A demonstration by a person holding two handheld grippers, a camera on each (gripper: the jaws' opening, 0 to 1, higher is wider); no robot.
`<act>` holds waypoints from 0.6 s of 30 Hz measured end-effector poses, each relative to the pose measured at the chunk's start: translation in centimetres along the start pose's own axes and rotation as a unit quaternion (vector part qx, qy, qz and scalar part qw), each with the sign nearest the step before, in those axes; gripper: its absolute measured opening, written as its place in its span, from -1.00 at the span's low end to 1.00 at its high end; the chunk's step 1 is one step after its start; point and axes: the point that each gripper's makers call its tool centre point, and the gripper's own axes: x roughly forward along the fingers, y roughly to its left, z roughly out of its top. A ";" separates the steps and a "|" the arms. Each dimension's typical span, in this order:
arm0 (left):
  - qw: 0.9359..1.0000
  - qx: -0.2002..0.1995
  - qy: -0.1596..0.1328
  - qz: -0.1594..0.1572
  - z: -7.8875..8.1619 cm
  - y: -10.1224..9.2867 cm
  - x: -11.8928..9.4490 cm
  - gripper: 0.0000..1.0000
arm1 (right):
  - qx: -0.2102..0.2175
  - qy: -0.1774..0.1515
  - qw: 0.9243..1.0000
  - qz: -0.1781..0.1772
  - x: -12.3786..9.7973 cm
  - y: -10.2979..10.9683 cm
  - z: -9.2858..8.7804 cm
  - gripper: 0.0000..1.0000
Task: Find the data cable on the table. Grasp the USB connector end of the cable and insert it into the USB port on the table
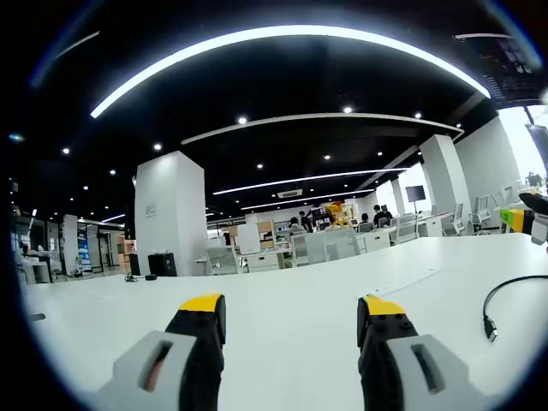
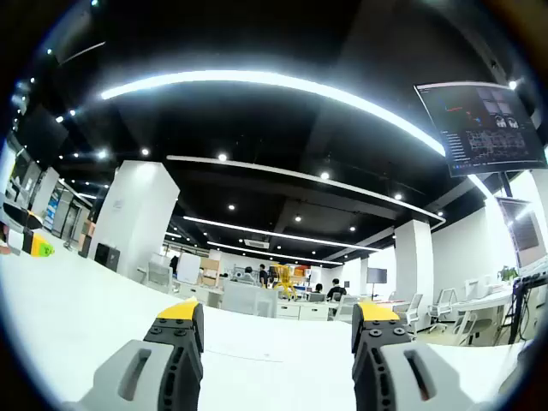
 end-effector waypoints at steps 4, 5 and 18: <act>1.000 -0.003 0.002 -0.004 -0.1 -0.1 0.1 0.25 | -0.002 0.001 1.000 0.003 0.0 0.2 0.0 0.41; 1.000 -0.003 0.003 -0.005 -0.1 -0.2 0.1 0.25 | -0.002 0.001 1.000 0.003 0.0 0.2 0.0 0.41; 1.000 -0.009 0.009 -0.010 -0.2 -0.3 0.2 0.25 | 0.000 0.004 1.000 0.000 0.1 -0.1 -0.3 0.40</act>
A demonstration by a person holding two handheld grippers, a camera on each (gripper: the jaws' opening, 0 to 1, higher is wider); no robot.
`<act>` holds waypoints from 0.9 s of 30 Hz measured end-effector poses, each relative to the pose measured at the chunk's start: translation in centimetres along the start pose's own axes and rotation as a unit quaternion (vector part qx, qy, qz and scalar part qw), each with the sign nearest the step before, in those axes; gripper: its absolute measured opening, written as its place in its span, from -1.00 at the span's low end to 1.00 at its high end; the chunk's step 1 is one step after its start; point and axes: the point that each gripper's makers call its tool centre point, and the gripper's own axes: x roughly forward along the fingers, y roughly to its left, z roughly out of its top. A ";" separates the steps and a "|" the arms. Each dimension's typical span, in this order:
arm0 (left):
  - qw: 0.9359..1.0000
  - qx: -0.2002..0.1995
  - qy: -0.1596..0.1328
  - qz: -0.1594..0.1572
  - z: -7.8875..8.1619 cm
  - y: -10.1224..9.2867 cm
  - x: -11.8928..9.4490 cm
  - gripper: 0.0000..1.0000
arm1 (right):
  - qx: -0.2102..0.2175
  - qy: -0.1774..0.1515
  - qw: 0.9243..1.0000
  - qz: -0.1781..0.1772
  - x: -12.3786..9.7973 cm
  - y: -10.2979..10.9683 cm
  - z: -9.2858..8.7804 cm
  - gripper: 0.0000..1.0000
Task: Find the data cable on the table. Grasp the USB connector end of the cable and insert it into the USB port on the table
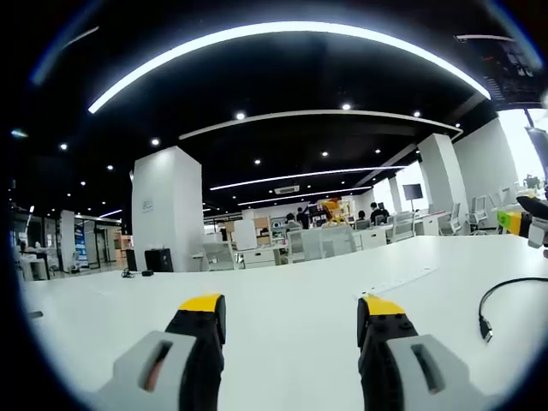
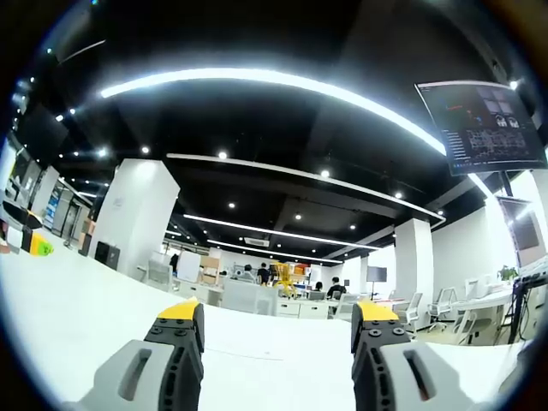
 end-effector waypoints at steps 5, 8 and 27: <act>1.000 0.001 0.003 -0.003 -0.2 -0.2 0.0 0.25 | 0.000 0.001 1.000 0.001 0.0 0.0 -0.1 0.40; 1.000 0.000 0.002 -0.003 -0.2 -0.2 0.0 0.25 | 0.000 0.001 1.000 0.001 0.1 0.0 -0.1 0.40; 1.000 0.003 0.007 -0.004 -0.4 -0.2 0.2 0.25 | 0.006 0.000 1.000 0.000 0.2 0.0 0.0 0.39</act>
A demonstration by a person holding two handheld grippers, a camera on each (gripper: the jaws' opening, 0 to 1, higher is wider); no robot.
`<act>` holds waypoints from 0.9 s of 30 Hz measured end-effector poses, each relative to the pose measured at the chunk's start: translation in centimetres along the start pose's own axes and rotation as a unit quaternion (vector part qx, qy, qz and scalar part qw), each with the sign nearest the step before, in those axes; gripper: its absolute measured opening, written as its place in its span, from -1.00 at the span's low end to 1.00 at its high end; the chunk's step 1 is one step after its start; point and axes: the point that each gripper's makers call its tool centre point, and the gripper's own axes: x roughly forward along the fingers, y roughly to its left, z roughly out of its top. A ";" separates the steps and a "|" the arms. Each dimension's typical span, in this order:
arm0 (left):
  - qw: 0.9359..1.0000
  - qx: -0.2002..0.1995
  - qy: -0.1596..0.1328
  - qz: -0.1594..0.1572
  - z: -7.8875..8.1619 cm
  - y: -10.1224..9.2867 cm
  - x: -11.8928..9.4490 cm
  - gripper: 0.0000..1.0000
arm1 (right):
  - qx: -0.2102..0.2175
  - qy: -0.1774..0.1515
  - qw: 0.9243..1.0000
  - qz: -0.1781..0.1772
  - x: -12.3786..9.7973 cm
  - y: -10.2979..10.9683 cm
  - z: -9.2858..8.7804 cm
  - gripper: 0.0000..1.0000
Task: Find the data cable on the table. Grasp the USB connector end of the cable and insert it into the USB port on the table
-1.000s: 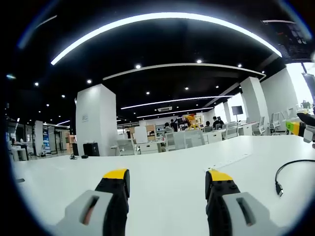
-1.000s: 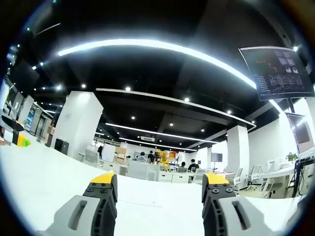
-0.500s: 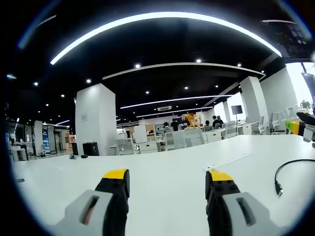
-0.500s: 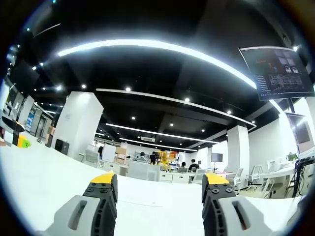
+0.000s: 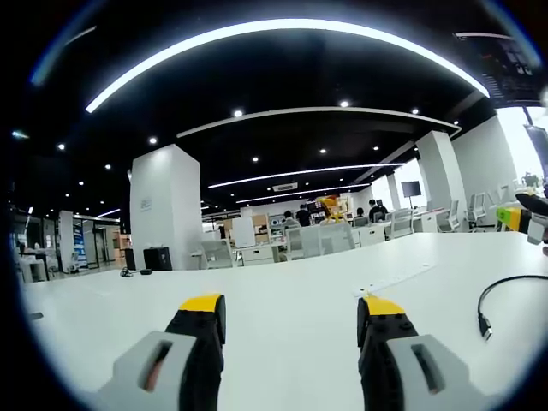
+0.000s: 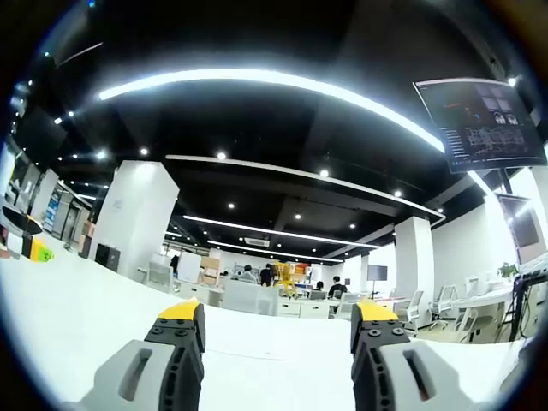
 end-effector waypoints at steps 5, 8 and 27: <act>1.000 0.001 0.002 -0.001 -0.1 0.0 0.0 0.25 | 0.000 0.000 1.000 0.000 0.0 0.0 0.1 0.39; 1.000 0.000 0.002 -0.002 0.0 -0.1 0.0 0.25 | 0.000 0.000 1.000 0.000 -0.1 0.0 0.1 0.39; 1.000 -0.005 0.003 -0.002 0.1 -0.2 -0.2 0.22 | 0.004 0.008 1.000 0.007 -0.1 0.2 0.0 0.29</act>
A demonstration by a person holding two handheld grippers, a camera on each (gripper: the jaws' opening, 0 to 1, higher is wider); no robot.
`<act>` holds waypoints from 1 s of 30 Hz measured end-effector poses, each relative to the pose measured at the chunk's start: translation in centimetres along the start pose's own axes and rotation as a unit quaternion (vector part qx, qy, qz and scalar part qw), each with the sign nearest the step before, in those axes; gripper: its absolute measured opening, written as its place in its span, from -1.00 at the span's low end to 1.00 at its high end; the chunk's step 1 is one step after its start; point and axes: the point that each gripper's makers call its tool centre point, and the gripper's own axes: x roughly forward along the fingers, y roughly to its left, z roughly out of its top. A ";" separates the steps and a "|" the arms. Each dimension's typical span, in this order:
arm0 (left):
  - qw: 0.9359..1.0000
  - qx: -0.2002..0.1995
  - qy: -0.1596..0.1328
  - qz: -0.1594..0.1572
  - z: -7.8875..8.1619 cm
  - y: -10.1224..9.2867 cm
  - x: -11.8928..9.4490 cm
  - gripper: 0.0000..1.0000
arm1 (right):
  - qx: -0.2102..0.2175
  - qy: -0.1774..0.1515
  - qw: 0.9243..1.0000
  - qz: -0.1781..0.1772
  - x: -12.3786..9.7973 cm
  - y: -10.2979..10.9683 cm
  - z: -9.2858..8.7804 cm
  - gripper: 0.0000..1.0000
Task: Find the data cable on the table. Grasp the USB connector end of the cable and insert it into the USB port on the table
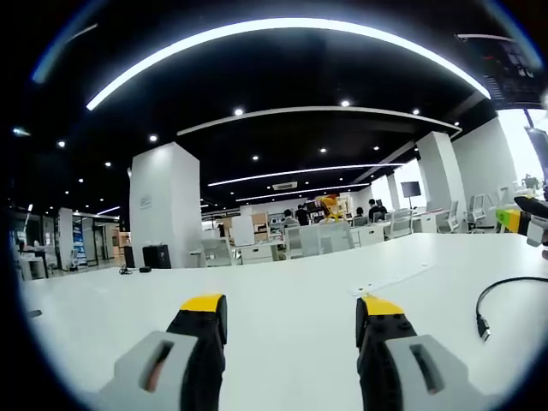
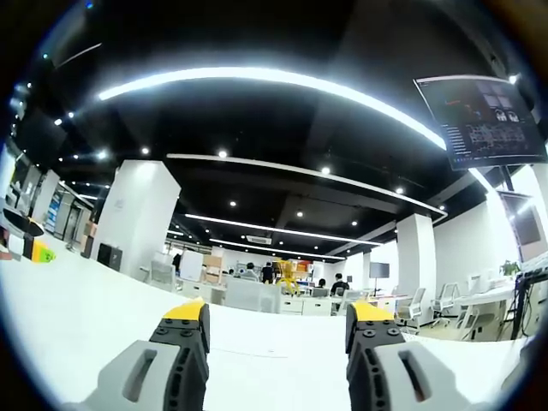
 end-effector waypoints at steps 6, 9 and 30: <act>1.000 0.000 0.000 0.001 0.0 0.1 0.0 0.22 | -0.002 0.015 1.000 0.024 0.3 0.6 -0.6 0.26; 1.000 0.001 0.003 -0.001 -0.2 0.0 0.1 0.23 | 0.000 0.029 0.999 0.040 0.5 0.8 -1.2 0.27; 1.000 0.001 0.011 -0.028 -0.5 -1.4 0.2 0.23 | -0.050 0.103 0.968 0.221 1.2 5.1 -5.0 0.04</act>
